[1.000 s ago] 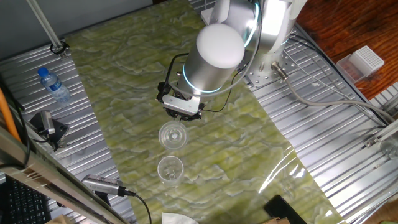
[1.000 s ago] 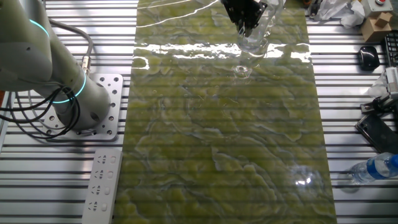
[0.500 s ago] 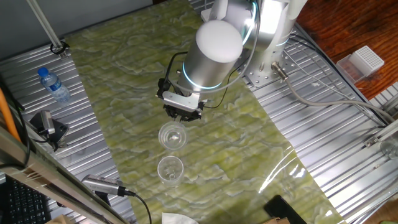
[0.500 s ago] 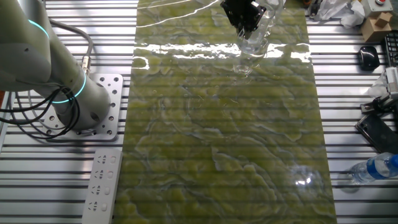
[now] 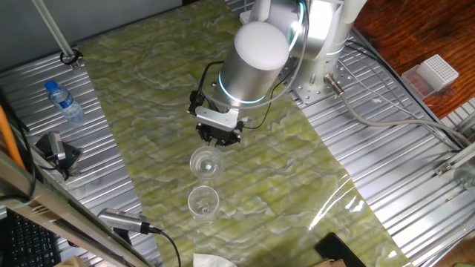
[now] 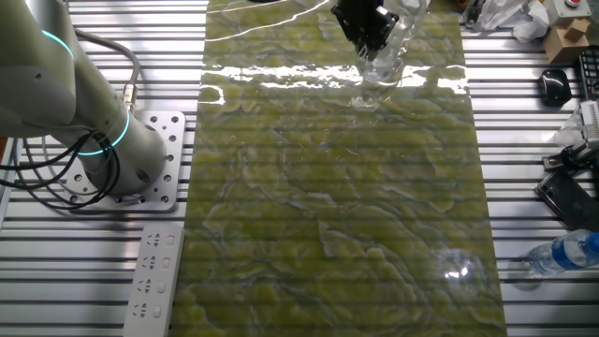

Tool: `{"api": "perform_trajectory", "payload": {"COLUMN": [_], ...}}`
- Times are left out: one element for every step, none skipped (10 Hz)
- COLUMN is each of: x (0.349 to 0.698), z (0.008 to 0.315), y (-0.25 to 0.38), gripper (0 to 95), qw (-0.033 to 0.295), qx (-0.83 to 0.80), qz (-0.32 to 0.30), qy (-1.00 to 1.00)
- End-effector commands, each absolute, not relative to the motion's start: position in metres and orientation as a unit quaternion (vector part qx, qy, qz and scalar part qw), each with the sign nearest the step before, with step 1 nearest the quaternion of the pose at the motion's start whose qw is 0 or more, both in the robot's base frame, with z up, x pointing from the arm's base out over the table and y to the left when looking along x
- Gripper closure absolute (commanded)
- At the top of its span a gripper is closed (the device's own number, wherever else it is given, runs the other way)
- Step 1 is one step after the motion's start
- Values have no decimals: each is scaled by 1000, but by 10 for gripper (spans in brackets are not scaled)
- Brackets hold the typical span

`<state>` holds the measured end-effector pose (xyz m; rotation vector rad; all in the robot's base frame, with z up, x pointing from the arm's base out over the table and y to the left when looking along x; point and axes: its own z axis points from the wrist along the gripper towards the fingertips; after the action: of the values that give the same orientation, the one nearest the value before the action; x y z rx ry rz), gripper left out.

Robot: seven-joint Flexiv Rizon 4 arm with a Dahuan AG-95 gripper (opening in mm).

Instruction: Pour the water from one cup into another empty cup

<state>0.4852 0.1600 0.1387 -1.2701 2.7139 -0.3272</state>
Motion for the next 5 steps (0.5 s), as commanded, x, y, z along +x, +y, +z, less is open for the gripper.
{"api": "perform_trajectory", "payload": {"x": [486, 486, 486, 486, 486], "z": [135, 133, 132, 129, 128], "y": [160, 160, 160, 160, 161], "gripper": [950, 950, 950, 950, 950], "qw": [69, 71, 72, 73, 75], "qx": [-420, -420, -419, -418, -417], "qz": [-107, -107, -107, -108, -107], "qy": [898, 899, 899, 899, 899]}}
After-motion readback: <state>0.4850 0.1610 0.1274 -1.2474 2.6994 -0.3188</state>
